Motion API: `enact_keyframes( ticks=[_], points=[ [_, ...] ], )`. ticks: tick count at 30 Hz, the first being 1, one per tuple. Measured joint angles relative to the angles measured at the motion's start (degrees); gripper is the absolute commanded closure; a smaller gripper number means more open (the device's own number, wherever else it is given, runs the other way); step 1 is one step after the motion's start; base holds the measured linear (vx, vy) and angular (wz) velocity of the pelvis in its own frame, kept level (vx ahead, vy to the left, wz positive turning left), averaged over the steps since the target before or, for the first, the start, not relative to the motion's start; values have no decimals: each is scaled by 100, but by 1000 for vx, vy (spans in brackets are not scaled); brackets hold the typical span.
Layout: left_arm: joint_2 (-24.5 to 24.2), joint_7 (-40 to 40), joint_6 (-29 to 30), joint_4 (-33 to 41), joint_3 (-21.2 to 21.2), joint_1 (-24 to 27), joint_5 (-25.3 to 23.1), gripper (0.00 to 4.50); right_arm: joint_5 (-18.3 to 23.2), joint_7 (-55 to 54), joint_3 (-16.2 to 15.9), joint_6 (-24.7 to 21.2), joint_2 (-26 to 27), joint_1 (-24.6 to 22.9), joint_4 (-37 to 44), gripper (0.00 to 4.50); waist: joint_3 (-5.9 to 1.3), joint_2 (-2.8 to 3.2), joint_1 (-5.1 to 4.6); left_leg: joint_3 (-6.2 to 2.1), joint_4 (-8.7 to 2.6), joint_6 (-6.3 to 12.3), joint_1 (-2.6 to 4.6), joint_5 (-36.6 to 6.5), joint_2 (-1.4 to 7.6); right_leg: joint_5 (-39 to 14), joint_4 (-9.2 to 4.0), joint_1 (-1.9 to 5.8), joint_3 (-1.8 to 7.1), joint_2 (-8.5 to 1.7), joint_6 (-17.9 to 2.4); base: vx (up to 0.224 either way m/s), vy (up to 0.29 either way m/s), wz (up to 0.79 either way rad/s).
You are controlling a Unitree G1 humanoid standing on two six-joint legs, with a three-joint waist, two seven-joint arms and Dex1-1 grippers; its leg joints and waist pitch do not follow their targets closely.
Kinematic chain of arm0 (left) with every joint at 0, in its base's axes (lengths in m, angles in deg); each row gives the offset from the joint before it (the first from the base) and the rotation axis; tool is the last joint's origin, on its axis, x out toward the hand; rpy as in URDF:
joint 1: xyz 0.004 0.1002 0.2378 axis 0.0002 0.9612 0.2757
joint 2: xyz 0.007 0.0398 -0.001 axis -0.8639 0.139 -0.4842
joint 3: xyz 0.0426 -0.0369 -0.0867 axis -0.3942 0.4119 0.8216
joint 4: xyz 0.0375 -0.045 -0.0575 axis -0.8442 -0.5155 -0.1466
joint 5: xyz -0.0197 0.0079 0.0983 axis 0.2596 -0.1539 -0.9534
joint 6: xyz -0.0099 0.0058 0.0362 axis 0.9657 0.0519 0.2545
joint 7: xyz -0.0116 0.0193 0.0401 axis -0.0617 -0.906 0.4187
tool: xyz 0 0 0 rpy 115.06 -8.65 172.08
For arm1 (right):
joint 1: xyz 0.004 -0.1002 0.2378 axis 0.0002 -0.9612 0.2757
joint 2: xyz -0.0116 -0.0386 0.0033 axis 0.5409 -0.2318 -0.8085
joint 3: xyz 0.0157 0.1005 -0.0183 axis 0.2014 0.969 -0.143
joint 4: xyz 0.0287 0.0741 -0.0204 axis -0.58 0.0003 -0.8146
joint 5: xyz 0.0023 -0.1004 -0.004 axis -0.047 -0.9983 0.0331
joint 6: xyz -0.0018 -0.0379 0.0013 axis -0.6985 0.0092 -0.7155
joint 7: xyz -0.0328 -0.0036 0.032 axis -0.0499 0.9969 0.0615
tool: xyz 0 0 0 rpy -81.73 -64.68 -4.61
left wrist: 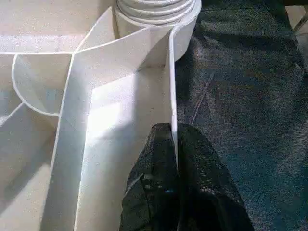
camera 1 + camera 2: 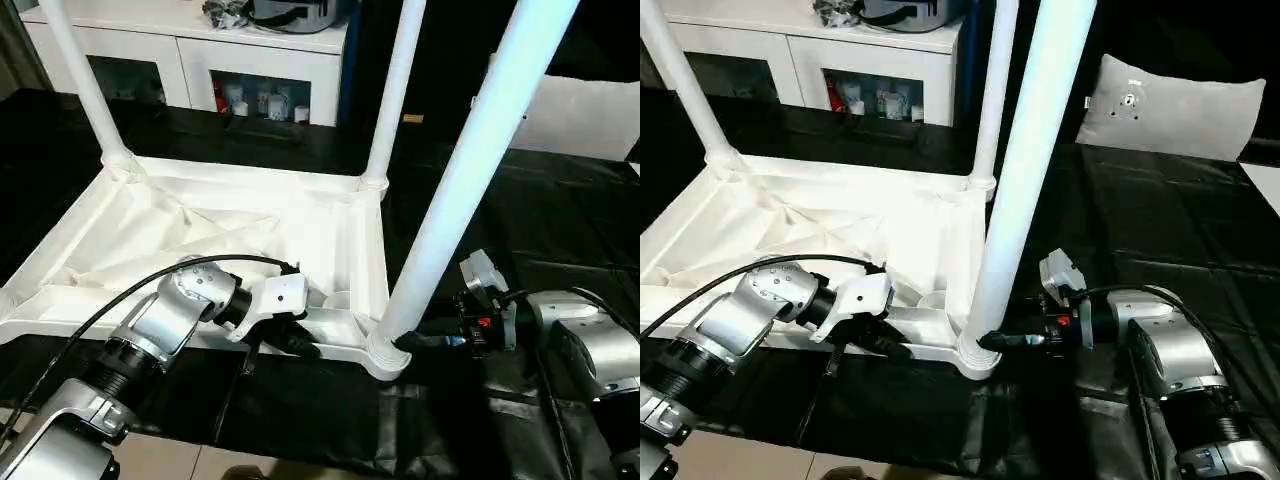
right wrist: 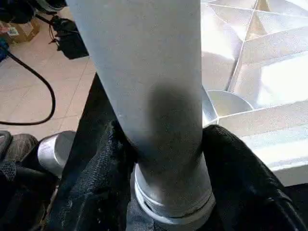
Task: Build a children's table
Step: Rotate leg to tighten
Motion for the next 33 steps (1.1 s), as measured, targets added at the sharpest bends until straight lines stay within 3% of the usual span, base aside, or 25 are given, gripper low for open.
enact_keyframes(
  ticks=[4,6,11,14,16,18,20,29,33],
  points=[
    [78,-16,266,19,69,10,52,450,91,-201,115,-235,87,-189,253,260,0,1,28,0,-1,-1,0,0,1,-1,2,1,1,1,1,0,0,0],
    [115,-281,625,24,223,19,37,450,96,-804,283,-427,382,-251,322,260,0,1,-3,1,-1,-4,0,3,2,-8,7,2,1,2,16,0,0,0],
    [672,-1488,1482,-148,567,-107,-155,450,-312,-2903,645,-935,1189,52,266,260,-4,9,-309,4,10,-16,6,11,1,-5,2,3,4,2,23,0,0,0],
    [1040,-2106,1894,-224,612,-234,-250,450,-635,-4027,755,-1238,1577,303,256,261,-6,6,-438,2,9,-16,8,11,1,-3,2,2,3,2,24,0,0,0],
    [1272,-2459,2044,-292,694,-245,-274,450,-671,-4558,894,-1407,1817,394,232,261,-7,6,-444,1,2,-17,10,11,1,-3,3,2,2,4,23,0,0,0],
    [1593,-2938,2087,-459,765,-366,-402,450,-732,-5102,1036,-1369,2025,492,126,206,-7,6,-398,0,-4,-17,4,11,2,0,1,0,0,4,22,0,0,0],
    [1691,-3088,2045,-512,753,-391,-421,450,-717,-5244,1096,-1297,2087,497,95,192,-7,6,-372,0,-10,-16,-3,9,0,-2,-4,0,0,4,26,0,0,0],
    [1600,-3004,1901,-467,611,-392,-453,450,-715,-5220,1099,-1207,2130,340,126,111,-6,9,-328,0,-19,-13,-2,7,0,4,-6,-1,0,3,14,0,0,0],
    [1384,-2715,1627,-468,550,-360,-458,450,-613,-4658,984,-1062,1760,162,155,72,1,21,-275,0,-21,-13,-2,6,0,-2,-8,-1,0,3,24,0,0,0]
  ],
)
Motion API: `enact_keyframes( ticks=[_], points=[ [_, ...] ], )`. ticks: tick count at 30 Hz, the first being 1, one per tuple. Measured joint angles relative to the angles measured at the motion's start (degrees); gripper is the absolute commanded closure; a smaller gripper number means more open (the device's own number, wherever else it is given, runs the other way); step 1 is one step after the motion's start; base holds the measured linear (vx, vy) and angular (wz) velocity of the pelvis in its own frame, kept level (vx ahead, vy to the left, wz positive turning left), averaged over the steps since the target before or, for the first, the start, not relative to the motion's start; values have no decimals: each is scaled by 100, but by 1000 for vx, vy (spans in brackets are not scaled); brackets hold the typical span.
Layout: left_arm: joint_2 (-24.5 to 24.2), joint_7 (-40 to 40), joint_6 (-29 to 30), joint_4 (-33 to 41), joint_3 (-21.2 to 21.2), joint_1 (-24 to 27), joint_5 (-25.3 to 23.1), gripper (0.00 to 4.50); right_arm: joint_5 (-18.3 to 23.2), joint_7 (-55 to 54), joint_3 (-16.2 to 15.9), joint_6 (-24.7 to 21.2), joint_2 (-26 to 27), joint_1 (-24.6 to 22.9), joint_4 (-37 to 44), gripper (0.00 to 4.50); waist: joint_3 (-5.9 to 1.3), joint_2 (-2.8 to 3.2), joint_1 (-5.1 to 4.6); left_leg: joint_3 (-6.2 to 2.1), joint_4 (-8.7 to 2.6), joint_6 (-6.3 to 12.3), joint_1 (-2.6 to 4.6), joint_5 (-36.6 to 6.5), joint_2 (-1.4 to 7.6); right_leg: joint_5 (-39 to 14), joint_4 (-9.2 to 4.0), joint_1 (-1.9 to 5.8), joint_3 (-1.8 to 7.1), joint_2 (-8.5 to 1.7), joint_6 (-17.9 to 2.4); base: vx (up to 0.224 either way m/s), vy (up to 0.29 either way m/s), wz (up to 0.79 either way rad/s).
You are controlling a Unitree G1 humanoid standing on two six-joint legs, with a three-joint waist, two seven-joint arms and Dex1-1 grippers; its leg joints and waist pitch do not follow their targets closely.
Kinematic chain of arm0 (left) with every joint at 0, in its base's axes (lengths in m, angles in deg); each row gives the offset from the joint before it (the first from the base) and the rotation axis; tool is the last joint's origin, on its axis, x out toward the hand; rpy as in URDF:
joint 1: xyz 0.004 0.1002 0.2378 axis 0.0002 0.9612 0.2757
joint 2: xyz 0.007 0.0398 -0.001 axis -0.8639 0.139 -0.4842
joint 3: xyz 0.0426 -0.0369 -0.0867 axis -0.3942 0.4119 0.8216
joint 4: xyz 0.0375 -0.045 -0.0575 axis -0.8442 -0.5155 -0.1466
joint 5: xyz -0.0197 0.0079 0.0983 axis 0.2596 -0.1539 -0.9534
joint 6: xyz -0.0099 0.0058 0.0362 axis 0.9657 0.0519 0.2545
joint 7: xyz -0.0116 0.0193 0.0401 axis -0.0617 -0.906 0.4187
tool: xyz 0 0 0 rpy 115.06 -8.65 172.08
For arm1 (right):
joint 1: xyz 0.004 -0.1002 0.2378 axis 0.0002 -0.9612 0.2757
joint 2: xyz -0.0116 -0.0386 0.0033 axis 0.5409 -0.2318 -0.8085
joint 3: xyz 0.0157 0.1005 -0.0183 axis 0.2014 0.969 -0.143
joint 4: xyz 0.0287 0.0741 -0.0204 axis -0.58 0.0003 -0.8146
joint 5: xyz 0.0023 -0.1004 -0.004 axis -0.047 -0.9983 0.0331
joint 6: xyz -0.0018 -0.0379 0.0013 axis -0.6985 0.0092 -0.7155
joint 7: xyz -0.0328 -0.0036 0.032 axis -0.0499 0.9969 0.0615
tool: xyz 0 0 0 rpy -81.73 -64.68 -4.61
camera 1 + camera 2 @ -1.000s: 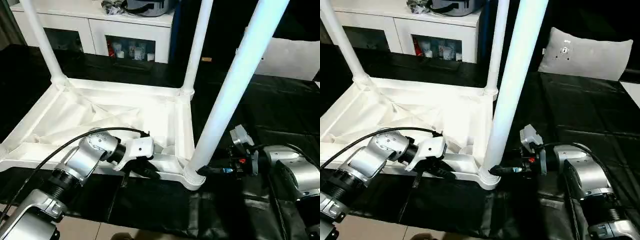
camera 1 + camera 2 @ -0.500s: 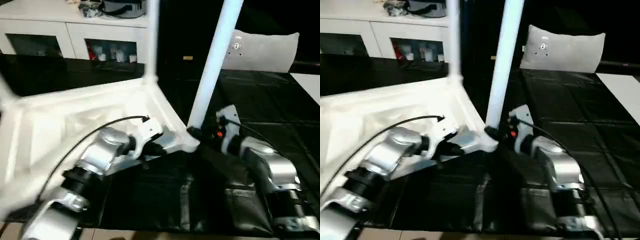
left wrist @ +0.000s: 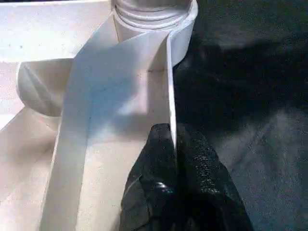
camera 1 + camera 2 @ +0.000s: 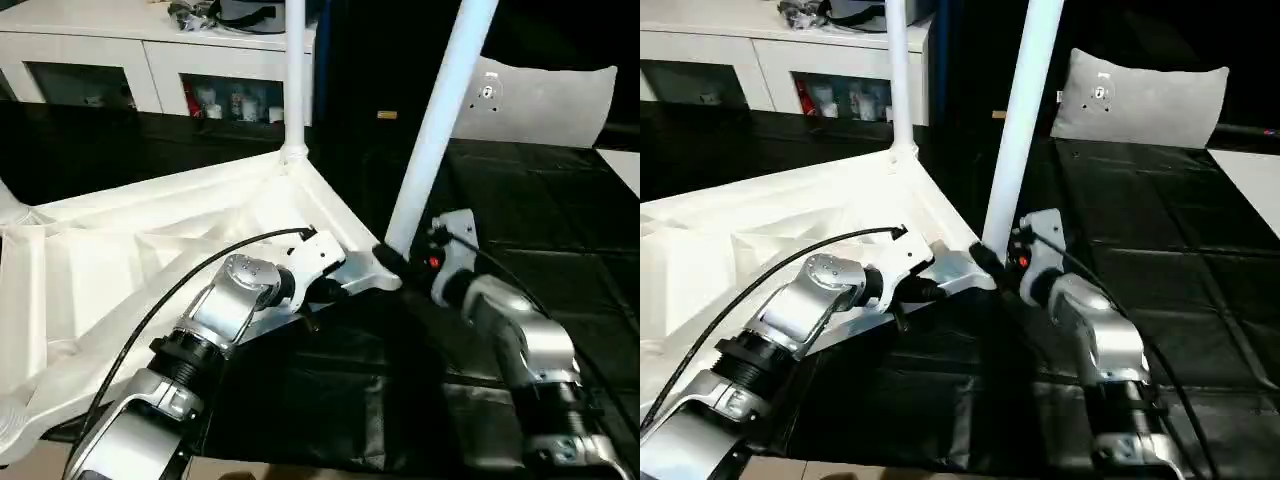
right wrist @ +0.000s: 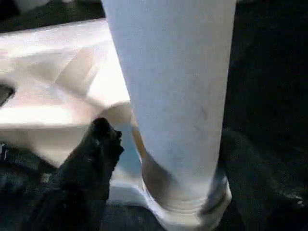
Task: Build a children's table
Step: Rotate leg to tighten
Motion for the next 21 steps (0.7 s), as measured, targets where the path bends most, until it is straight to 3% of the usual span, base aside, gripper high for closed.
enact_keyframes(
  ticks=[4,8,12,13,21],
  points=[
    [-360,503,-445,1,-90,65,48,450,22,1056,-198,193,-576,-156,-20,32,5,12,46,0,-1,0,0,0,1,-4,1,0,-1,1,7,0,0,0],
    [-708,1133,-974,74,-148,222,197,450,-5,1909,-382,665,-966,-132,-420,4,5,15,75,0,5,1,3,0,-2,-4,1,0,-2,-5,7,0,0,0],
    [-922,1681,-1337,123,-217,297,286,450,8,2617,-536,877,-1368,-132,-461,4,5,14,150,0,9,4,4,-1,-1,11,1,0,-3,-5,-19,0,0,0],
    [-950,1747,-1400,116,-228,299,283,450,11,2750,-546,901,-1400,-132,-452,29,5,14,160,0,10,4,3,-1,0,11,1,0,-3,-5,-18,0,0,0],
    [-1279,2514,-1878,55,-409,291,395,450,190,3899,-803,1066,-1625,-132,-474,95,6,8,208,1,15,4,3,-1,3,1,4,0,-5,-4,-2,0,0,0]
  ],
)
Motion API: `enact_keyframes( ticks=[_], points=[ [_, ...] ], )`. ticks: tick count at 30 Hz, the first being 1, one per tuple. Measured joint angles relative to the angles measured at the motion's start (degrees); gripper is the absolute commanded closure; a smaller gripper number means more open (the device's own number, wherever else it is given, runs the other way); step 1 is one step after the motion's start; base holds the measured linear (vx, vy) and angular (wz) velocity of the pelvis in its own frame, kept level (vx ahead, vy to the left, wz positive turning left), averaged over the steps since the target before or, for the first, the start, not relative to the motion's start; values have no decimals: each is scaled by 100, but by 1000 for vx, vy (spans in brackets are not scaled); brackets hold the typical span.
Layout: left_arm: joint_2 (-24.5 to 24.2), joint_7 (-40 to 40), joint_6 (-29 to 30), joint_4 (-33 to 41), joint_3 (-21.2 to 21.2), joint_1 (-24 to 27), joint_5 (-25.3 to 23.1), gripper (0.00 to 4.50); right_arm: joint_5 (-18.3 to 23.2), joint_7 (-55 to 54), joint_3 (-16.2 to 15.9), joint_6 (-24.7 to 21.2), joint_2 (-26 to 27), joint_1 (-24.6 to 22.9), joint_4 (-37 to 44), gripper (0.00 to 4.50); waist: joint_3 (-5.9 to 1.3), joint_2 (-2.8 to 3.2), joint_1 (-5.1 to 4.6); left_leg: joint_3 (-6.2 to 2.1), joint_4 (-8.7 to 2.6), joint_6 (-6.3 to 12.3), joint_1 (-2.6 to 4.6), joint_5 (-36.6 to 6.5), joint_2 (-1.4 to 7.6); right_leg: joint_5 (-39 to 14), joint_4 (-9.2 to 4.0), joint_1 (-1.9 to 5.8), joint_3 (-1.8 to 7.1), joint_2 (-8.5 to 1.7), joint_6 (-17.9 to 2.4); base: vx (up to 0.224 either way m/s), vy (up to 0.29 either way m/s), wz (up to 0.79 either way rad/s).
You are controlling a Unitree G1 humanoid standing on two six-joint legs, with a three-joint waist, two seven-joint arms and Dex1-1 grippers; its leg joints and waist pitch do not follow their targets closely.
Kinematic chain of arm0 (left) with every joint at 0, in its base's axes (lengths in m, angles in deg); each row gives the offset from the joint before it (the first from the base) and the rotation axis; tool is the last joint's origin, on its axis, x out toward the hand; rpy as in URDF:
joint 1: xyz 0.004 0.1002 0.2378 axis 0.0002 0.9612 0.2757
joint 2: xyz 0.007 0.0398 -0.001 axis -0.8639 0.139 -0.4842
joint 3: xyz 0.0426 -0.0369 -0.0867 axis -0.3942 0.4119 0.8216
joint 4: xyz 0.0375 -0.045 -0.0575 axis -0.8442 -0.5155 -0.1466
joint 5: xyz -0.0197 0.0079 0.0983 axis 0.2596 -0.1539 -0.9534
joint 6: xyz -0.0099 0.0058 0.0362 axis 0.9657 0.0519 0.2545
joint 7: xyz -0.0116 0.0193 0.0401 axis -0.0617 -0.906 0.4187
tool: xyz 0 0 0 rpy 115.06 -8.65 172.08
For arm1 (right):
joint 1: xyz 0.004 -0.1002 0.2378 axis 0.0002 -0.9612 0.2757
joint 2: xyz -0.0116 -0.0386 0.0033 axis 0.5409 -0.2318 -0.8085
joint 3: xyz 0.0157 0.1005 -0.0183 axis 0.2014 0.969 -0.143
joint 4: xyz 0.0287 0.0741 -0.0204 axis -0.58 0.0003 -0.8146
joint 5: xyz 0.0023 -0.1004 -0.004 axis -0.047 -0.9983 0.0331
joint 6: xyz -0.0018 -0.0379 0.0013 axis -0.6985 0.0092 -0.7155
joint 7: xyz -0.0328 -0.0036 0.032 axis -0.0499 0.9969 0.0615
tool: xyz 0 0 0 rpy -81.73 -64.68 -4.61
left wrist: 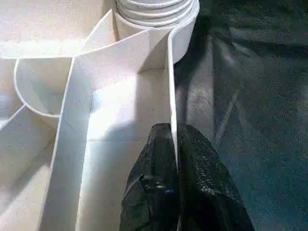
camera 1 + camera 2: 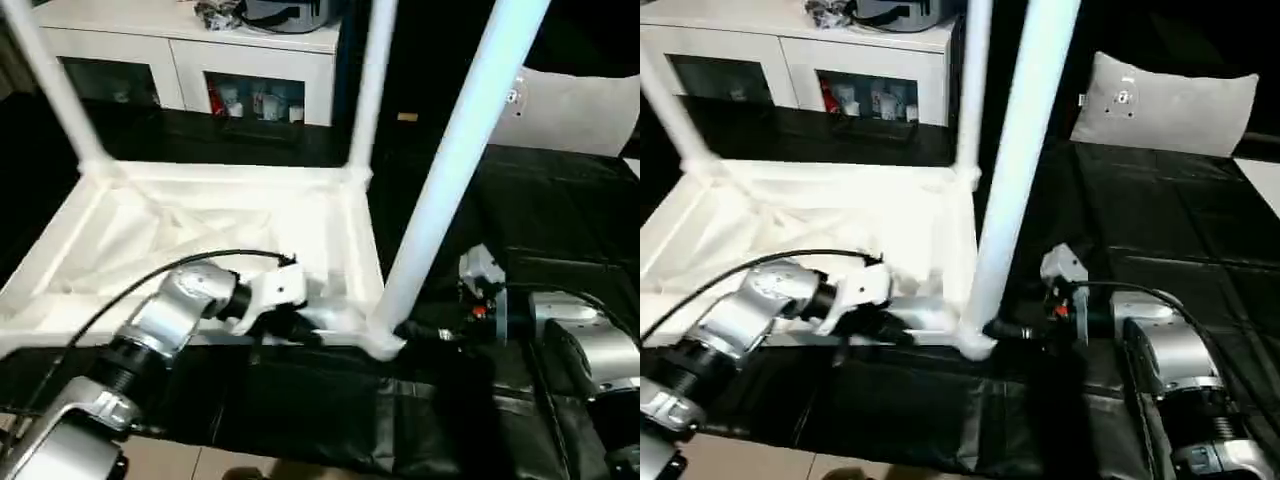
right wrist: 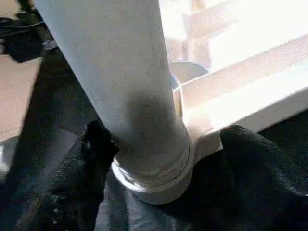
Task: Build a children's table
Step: Rotate leg to tighten
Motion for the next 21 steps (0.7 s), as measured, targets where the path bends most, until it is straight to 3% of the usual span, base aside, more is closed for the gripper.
enact_keyframes(
  ticks=[6,14,21],
  points=[
    [-89,317,-210,0,-62,-1,2,450,250,630,-63,18,-76,0,-46,151,-1,-4,31,0,1,1,0,0,0,1,0,0,-1,-1,-2,0,0,0],
    [-56,353,-258,-13,-80,-9,-11,450,252,792,-171,234,137,3,-315,221,-4,-14,56,0,8,3,0,-1,0,-2,2,0,-1,-3,4,0,0,0],
    [-55,360,-270,-18,-82,-8,-10,450,251,859,-170,412,197,13,-369,245,-9,-22,53,0,8,3,0,-1,1,-4,5,2,-1,-2,6,0,0,0]
  ],
)
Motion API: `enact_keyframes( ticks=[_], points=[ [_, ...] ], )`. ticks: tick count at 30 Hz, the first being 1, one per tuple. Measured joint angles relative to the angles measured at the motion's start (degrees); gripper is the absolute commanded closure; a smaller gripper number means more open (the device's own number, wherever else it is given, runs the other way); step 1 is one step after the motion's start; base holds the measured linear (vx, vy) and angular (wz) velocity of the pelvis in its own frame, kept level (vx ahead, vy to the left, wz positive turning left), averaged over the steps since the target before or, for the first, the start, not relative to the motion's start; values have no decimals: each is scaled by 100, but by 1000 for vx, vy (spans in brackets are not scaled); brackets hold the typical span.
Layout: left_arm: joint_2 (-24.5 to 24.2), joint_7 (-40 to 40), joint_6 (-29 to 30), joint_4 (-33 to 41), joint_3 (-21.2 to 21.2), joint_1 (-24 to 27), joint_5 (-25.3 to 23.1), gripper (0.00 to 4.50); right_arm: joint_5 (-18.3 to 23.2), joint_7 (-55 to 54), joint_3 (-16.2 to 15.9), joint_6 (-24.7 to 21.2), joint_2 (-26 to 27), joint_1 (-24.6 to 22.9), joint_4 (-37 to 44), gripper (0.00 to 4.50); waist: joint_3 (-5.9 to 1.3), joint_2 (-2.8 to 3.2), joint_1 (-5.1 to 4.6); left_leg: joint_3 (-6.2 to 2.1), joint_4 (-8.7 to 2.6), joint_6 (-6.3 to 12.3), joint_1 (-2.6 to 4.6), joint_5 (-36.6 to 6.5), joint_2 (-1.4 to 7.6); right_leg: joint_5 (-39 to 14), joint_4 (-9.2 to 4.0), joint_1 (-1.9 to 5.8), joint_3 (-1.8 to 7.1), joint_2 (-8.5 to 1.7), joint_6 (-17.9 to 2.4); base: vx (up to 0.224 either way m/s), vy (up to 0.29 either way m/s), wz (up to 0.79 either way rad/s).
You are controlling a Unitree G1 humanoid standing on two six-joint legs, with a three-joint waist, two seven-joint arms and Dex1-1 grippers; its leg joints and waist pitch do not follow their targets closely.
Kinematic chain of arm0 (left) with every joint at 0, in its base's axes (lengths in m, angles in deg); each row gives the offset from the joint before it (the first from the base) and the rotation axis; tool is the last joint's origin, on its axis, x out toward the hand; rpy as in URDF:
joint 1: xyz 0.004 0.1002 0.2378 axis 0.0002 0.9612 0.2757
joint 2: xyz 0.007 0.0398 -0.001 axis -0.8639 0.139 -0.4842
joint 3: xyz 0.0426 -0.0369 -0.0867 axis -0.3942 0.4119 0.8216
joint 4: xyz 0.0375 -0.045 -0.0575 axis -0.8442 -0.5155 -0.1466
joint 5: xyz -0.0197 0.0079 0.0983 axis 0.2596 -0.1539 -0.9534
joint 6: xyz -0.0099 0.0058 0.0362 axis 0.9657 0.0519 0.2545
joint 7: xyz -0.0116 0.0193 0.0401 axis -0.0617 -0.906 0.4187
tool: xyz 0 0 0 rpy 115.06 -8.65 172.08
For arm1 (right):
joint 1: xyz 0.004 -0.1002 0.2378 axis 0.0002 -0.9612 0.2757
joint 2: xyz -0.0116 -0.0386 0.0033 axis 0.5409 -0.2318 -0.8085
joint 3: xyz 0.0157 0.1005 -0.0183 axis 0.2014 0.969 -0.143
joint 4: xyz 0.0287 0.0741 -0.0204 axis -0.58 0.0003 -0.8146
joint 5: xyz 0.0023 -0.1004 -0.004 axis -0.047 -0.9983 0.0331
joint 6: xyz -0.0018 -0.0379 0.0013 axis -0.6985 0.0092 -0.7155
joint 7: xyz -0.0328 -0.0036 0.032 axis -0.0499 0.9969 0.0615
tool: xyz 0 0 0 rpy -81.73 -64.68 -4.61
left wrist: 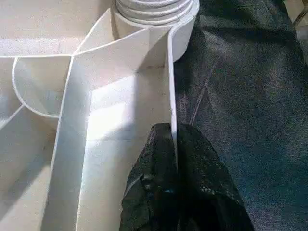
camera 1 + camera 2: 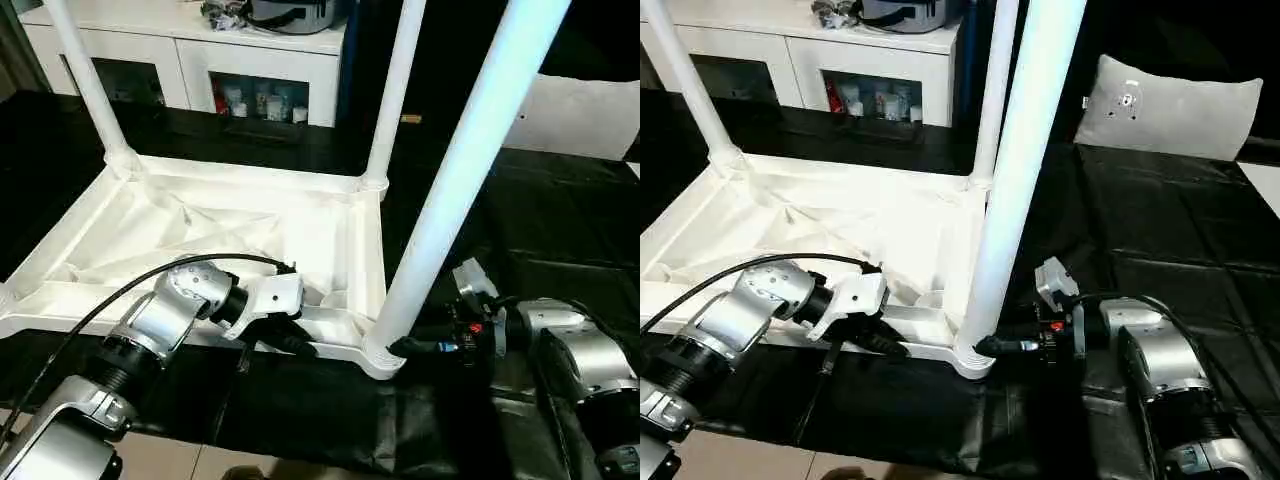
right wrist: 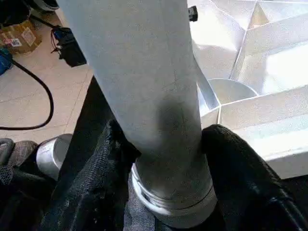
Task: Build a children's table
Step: Rotate leg to tighten
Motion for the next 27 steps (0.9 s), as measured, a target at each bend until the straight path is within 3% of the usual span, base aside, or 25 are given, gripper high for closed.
enact_keyframes(
  ticks=[6,9,13,17,20,22,27],
  points=[
    [29,-11,135,2,39,2,3,450,2,-33,20,69,45,-63,-2,249,-13,-19,5,0,2,0,1,0,-1,0,0,10,1,0,1,0,0,0],
    [125,-263,545,25,135,2,-2,450,-2,-369,154,54,224,-63,-92,250,-14,-19,-20,0,3,-2,7,1,-1,0,1,15,1,0,0,0,0,0],
    [314,-811,1031,23,317,-4,-86,450,-68,-1279,446,171,558,-11,-347,251,-17,-23,-174,0,11,-4,13,3,-2,2,-2,17,3,0,-2,0,0,0],
    [900,-1944,1772,5,595,-39,-281,450,-365,-2831,683,86,1045,396,-705,254,-18,-33,-409,2,19,-5,14,5,-2,3,-4,15,5,0,-4,0,0,0],
    [1223,-2462,2153,8,664,-106,-335,450,-462,-3636,811,-12,1241,578,-845,256,-18,-35,-490,2,19,-5,13,5,-2,4,-2,10,4,1,-4,0,0,0],
    [1397,-2785,2374,21,721,-132,-360,450,-509,-4126,907,-115,1422,694,-876,256,-20,-36,-523,1,13,-5,14,4,0,6,0,9,3,4,-8,0,0,0],
    [1808,-3448,2753,175,800,-139,-559,450,-784,-5363,1021,-264,1928,549,-357,256,-21,-31,-495,1,-18,-6,0,2,-1,7,-6,-4,1,4,-11,0,0,0]
  ],
)
